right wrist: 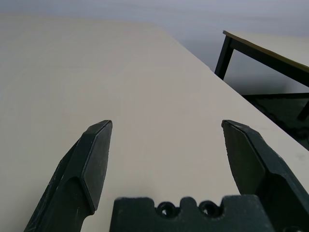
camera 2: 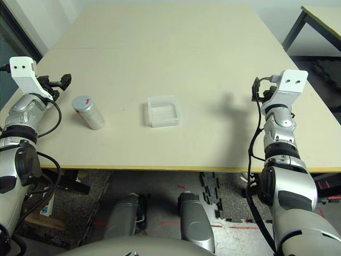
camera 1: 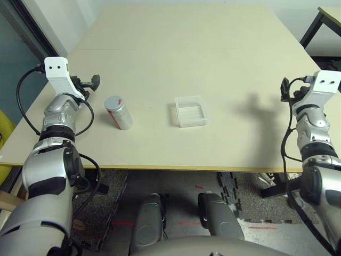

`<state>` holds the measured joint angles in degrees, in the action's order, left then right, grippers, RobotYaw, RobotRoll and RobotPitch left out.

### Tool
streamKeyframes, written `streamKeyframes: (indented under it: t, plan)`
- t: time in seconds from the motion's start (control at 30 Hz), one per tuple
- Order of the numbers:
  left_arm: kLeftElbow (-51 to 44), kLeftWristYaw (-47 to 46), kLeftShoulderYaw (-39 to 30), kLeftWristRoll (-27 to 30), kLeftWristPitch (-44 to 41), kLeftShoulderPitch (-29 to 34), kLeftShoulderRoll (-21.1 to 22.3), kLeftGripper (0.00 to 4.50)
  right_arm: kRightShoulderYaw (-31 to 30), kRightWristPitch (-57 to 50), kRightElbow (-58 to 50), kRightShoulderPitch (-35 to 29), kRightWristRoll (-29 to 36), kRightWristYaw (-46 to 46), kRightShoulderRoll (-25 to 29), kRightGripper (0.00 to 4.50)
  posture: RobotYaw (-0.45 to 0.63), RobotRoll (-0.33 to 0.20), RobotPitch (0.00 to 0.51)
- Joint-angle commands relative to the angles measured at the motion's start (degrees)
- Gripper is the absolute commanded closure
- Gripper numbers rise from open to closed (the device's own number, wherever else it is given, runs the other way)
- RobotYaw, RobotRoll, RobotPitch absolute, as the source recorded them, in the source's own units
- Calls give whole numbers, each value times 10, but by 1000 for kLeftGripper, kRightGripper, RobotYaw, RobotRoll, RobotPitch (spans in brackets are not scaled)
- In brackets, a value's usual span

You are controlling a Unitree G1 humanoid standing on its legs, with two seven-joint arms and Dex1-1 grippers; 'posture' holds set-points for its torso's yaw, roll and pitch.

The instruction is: Pour the medicine from the bottle into the box.

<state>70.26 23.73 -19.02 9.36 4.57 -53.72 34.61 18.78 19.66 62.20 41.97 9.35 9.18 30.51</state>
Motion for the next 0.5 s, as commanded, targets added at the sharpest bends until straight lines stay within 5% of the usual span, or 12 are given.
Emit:
streamKeyframes:
  t: [0.03, 0.5]
  plan:
    - [1, 2, 5, -3, -4, -13, -2, 42, 2, 4, -2, -6, 0, -1, 3, 0, -145, 0, 106]
    - [5, 7, 6, -5, -6, -17, -5, 42, -3, 6, -10, -3, -2, -2, -9, 0, -168, 0, 100]
